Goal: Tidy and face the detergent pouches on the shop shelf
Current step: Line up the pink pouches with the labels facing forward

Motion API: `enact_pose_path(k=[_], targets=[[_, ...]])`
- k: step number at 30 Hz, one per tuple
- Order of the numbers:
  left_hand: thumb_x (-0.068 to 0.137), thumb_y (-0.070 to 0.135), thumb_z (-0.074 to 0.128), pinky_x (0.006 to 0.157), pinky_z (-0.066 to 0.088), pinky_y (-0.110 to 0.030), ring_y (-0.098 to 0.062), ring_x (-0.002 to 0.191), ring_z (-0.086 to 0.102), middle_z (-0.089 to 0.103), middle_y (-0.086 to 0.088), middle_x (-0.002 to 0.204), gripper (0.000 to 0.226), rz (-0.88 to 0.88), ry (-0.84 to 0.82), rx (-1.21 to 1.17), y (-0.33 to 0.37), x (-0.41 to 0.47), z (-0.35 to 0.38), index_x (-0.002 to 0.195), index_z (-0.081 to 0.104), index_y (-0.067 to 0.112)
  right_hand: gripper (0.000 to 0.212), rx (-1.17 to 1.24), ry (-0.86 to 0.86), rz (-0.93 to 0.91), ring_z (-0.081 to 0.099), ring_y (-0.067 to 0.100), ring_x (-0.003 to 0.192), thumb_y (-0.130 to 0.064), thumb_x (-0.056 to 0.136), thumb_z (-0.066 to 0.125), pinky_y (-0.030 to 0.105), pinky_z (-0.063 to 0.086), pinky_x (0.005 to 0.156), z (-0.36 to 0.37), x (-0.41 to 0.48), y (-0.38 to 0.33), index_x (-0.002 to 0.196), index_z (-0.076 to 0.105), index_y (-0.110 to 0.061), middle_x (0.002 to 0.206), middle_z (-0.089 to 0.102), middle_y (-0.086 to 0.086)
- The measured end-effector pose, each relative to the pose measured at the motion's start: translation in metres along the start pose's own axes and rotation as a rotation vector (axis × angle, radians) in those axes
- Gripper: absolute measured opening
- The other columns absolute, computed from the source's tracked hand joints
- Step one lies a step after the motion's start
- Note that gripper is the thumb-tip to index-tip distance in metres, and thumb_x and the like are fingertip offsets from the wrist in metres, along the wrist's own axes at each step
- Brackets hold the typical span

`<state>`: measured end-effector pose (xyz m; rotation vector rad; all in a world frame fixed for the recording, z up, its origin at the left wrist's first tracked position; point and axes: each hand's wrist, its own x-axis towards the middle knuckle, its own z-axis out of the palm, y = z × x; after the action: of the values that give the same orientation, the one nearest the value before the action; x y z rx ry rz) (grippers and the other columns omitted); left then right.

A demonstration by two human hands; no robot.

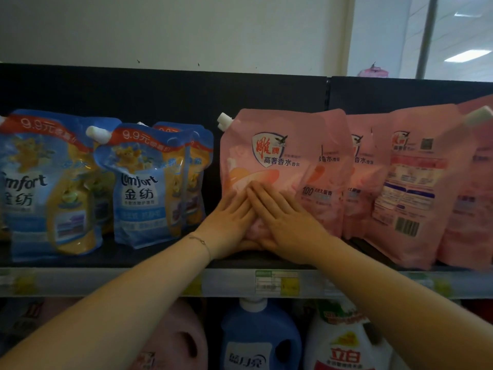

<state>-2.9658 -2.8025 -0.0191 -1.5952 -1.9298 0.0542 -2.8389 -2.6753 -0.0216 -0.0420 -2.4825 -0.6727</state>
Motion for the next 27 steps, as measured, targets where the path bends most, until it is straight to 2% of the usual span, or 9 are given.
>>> enact_pose_path(k=[3,5,9,14,17,21,23,25,27], targets=[[0.086,0.069,0.038,0.108,-0.025,-0.039,-0.019,0.133,-0.036,-0.037,-0.001,0.141,0.1,-0.098,-0.086,-0.051,0.008,0.016,0.007,0.147,-0.021,0.016,0.083,-0.081,-0.163,-0.044,-0.026,0.021,0.142,-0.062,0.091,0.024,0.033,-0.017,0.109,0.002,0.007,0.026,0.143,-0.027,-0.023,0.153,-0.031,0.004],[0.085,0.069,0.04,0.108,-0.024,-0.04,-0.019,0.135,-0.035,-0.035,-0.002,0.147,0.102,-0.142,-0.116,-0.064,0.013,0.028,0.009,0.149,-0.019,0.016,0.085,-0.115,-0.262,-0.048,-0.033,0.019,0.138,-0.062,0.094,0.027,0.033,-0.019,0.107,0.003,0.013,0.038,0.139,-0.033,-0.024,0.147,-0.041,0.002],[0.084,0.07,0.043,0.112,-0.018,-0.045,-0.025,0.145,-0.02,-0.015,-0.005,0.16,0.101,-0.219,-0.136,-0.009,0.009,0.046,0.019,0.152,-0.01,0.017,0.083,-0.148,-0.266,-0.014,-0.034,0.018,0.136,-0.061,0.094,0.026,0.035,-0.013,0.114,0.017,0.029,0.045,0.138,-0.034,-0.023,0.146,-0.04,0.001],[0.087,0.068,0.04,0.114,-0.014,-0.046,-0.027,0.145,-0.019,-0.014,-0.008,0.16,0.096,-0.322,-0.179,0.037,0.008,0.057,0.024,0.152,-0.009,0.015,0.085,-0.148,-0.244,0.041,-0.036,0.018,0.134,-0.064,0.094,0.026,0.039,-0.01,0.118,0.034,0.042,0.044,0.138,-0.034,-0.024,0.146,-0.04,-0.001],[0.088,0.068,0.038,0.114,-0.014,-0.047,-0.028,0.145,-0.02,-0.015,-0.008,0.16,0.096,-0.33,-0.185,0.042,0.009,0.058,0.023,0.151,-0.01,0.014,0.088,-0.13,-0.206,0.037,-0.03,0.02,0.14,-0.062,0.093,0.032,0.041,-0.008,0.119,0.036,0.039,0.043,0.142,-0.03,-0.024,0.15,-0.036,0.0],[0.088,0.069,0.036,0.116,-0.013,-0.052,-0.027,0.141,-0.031,-0.031,-0.006,0.153,0.099,-0.244,-0.196,0.012,0.007,0.053,0.021,0.148,-0.02,0.014,0.082,0.042,-0.091,-0.004,-0.009,0.023,0.147,-0.047,0.094,0.049,0.037,-0.004,0.116,0.023,0.024,0.04,0.153,-0.001,-0.021,0.16,-0.011,0.002],[0.088,0.066,0.038,0.117,-0.009,-0.052,-0.026,0.137,-0.036,-0.042,-0.002,0.143,0.101,-0.203,-0.184,-0.012,0.007,0.048,0.019,0.14,-0.032,0.016,0.065,0.167,0.018,0.013,0.02,0.026,0.145,-0.034,0.092,0.054,0.039,0.017,0.116,0.015,0.013,0.038,0.15,0.03,-0.015,0.158,0.021,0.009],[0.087,0.067,0.042,0.117,-0.012,-0.05,-0.022,0.137,-0.037,-0.046,0.001,0.14,0.104,-0.202,-0.143,-0.068,0.009,0.043,0.016,0.131,-0.04,0.021,0.04,0.193,0.199,0.023,0.055,0.03,0.116,-0.025,0.088,0.05,0.043,0.047,0.097,0.01,-0.001,0.038,0.123,0.059,-0.008,0.129,0.058,0.014],[0.085,0.067,0.046,0.115,-0.015,-0.046,-0.019,0.138,-0.035,-0.044,0.004,0.14,0.107,-0.226,-0.112,-0.132,0.014,0.039,0.011,0.133,-0.038,0.023,0.025,0.126,0.319,0.06,0.058,0.025,0.08,-0.025,0.085,0.047,0.039,0.052,0.068,0.006,-0.015,0.046,0.093,0.064,-0.008,0.092,0.064,0.01]])
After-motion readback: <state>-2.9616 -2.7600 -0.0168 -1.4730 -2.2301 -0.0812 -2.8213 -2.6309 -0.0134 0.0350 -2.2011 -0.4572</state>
